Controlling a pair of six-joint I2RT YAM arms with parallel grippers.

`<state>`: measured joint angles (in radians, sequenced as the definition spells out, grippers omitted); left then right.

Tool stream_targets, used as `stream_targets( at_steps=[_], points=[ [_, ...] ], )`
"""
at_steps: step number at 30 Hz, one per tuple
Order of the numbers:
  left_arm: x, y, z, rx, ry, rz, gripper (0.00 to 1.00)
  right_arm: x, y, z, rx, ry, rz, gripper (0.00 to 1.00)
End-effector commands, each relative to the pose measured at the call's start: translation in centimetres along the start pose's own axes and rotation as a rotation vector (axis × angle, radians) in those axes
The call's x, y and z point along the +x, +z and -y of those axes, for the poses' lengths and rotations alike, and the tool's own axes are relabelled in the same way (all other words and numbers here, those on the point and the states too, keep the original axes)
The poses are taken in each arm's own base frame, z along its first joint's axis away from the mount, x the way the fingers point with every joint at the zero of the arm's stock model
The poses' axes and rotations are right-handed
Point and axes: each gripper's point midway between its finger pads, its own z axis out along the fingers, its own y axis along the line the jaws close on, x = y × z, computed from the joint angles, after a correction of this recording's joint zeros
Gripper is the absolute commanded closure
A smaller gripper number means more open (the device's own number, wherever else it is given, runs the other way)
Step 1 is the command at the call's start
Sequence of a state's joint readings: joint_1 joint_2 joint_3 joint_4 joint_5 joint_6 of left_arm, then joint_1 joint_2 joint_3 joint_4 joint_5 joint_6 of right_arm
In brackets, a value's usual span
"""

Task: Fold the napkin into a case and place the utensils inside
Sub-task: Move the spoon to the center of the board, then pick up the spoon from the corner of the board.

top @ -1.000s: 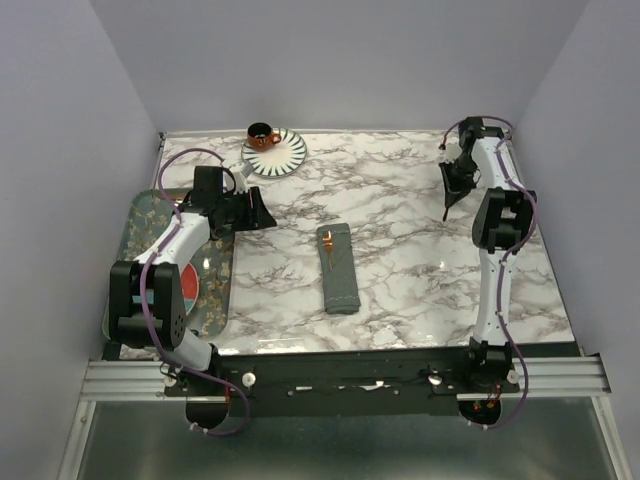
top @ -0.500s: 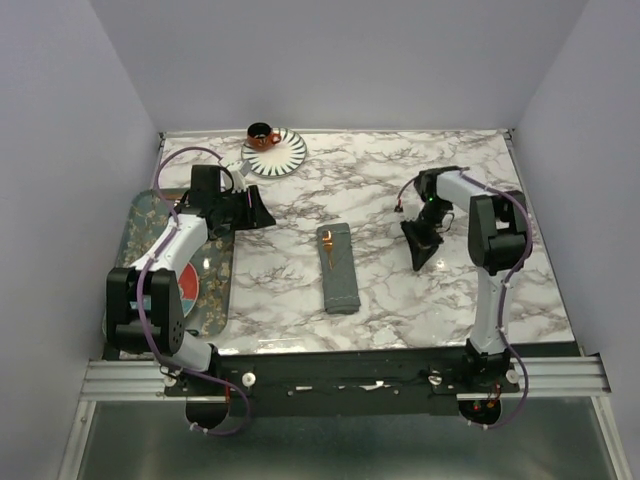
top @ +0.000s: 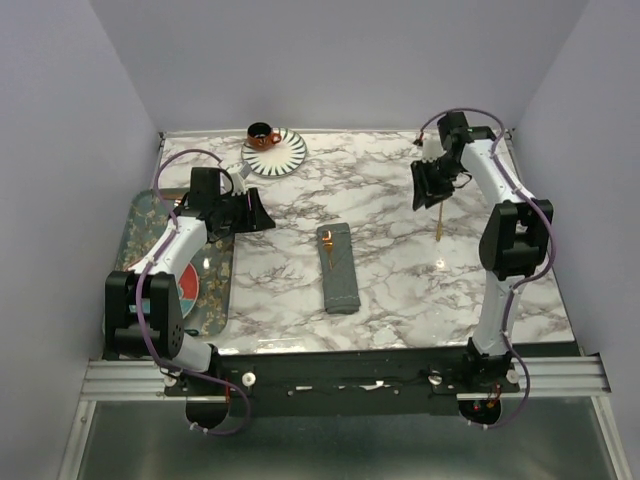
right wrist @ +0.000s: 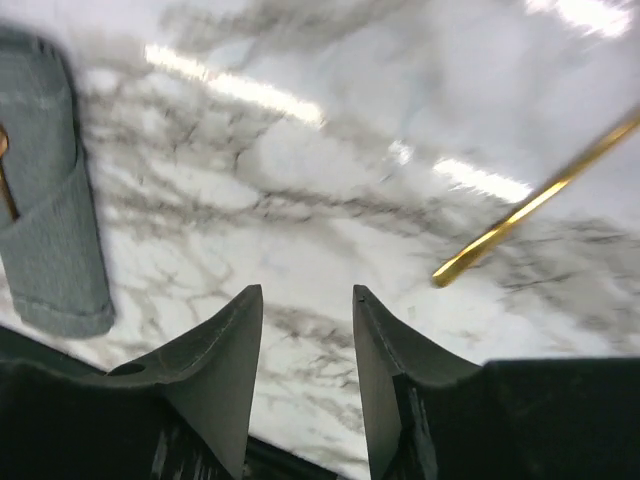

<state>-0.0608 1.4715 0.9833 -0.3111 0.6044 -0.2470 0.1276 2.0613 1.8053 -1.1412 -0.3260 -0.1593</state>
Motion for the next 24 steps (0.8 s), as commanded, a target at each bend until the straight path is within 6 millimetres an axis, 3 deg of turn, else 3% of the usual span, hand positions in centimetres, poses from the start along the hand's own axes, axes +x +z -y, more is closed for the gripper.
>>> stream_targets(
  at_steps=[1,3,5,8,11,19,24],
  points=[
    [-0.9,-0.5,0.7,0.025,0.020,0.018,0.47,-4.5,-0.8,7.1,0.152,0.112,0.092,0.51],
    [-1.0,-0.5,0.5,0.018,0.020,0.016,0.47,-4.7,0.1,9.2,0.181,0.135,0.079,0.51],
    [-1.2,-0.5,0.6,0.018,0.025,0.018,0.47,-5.3,0.3,9.8,0.194,0.130,0.086,0.51],
    [-1.0,-0.5,0.6,0.016,0.023,0.015,0.47,-5.1,0.8,12.6,0.224,0.179,0.077,0.51],
    [-0.7,-0.5,0.5,0.014,0.017,0.006,0.47,-4.7,1.8,14.0,0.231,0.217,0.062,0.52],
    [-0.5,-0.3,0.2,0.008,0.011,-0.009,0.47,-5.9,2.9,14.5,0.206,0.248,0.077,0.53],
    [-0.6,-0.1,0.1,0.006,0.006,-0.014,0.47,-5.3,3.8,14.9,0.217,0.261,0.051,0.54]
  ],
)
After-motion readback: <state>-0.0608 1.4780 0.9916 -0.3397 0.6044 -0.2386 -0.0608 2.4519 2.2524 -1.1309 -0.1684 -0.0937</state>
